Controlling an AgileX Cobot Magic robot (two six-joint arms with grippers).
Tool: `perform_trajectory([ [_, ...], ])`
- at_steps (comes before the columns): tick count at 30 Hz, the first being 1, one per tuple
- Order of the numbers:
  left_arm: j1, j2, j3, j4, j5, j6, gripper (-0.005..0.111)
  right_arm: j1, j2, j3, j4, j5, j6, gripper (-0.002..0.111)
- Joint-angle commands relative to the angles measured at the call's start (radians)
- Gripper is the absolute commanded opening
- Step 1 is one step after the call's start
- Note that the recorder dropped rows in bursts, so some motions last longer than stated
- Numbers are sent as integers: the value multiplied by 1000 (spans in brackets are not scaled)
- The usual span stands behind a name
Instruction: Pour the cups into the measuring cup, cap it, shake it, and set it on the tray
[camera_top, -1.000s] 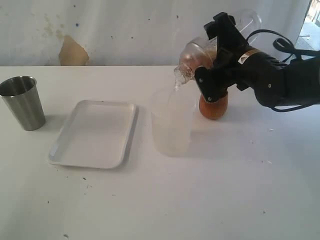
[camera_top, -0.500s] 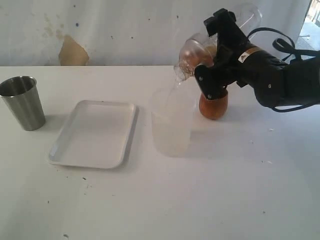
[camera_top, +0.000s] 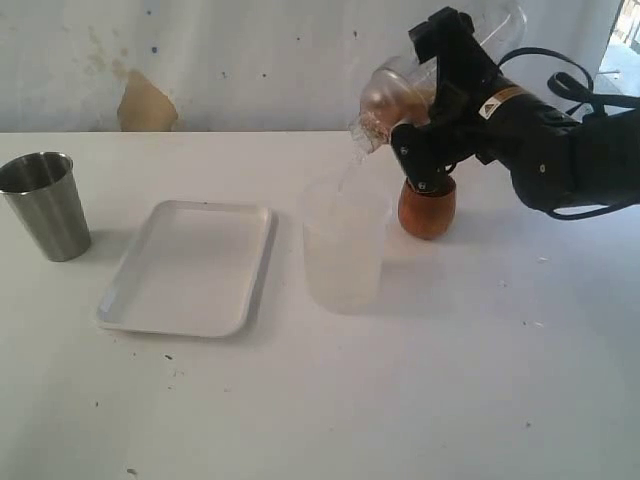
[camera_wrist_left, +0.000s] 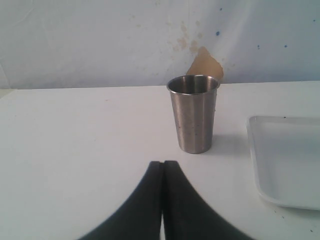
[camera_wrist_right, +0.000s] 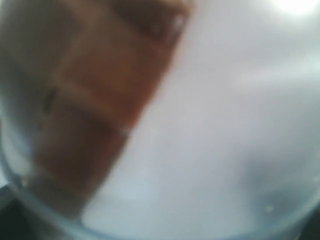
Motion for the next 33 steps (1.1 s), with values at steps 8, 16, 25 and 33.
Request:
perform_trajectory([
  [8, -3, -4, 5, -8, -2, -3, 0, -33, 3, -15, -58, -71, -13, 0],
  [16, -3, -4, 5, -8, -2, -3, 0, -33, 5, -15, -89, -105, -13, 0],
  [25, -3, -4, 5, -8, -2, -3, 0, -33, 5, -11, -89, -104, 14, 0],
  [33, -3, -4, 5, -8, -2, -3, 0, -33, 5, -11, -89, -100, 45, 0],
])
